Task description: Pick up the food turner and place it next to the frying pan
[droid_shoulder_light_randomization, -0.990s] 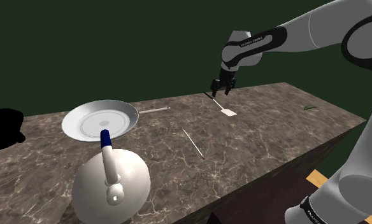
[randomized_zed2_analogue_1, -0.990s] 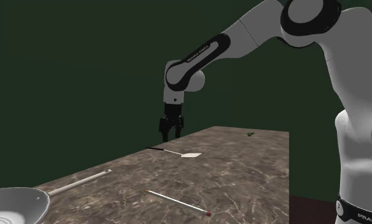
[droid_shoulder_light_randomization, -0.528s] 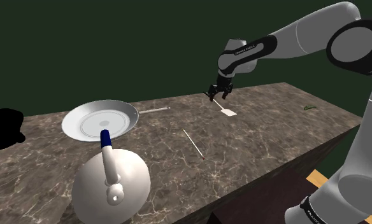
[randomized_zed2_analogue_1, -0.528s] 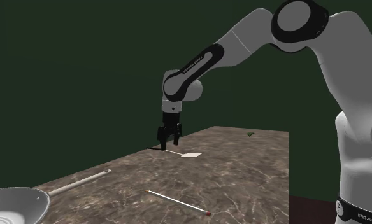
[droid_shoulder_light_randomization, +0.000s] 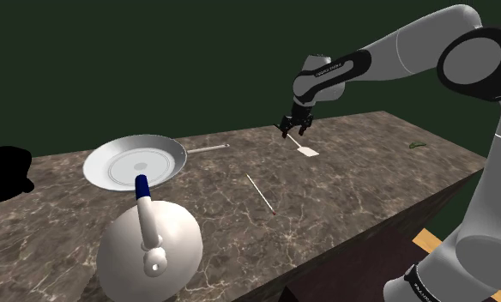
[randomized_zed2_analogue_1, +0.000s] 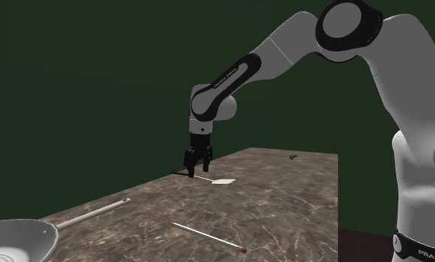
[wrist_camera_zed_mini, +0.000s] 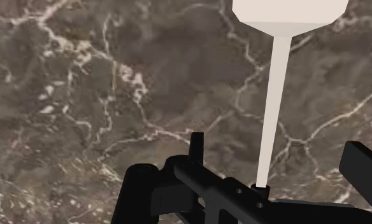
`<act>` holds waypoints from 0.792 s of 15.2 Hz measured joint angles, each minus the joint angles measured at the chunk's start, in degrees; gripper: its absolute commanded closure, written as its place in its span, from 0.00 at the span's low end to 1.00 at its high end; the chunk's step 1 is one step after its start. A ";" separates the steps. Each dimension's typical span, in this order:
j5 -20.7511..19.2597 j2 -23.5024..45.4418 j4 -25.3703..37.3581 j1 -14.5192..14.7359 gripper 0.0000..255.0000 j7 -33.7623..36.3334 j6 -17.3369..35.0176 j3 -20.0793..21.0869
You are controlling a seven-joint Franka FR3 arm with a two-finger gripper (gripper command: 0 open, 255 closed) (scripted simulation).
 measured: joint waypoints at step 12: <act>-0.11 -0.55 0.26 0.06 1.00 0.11 -0.81 -0.03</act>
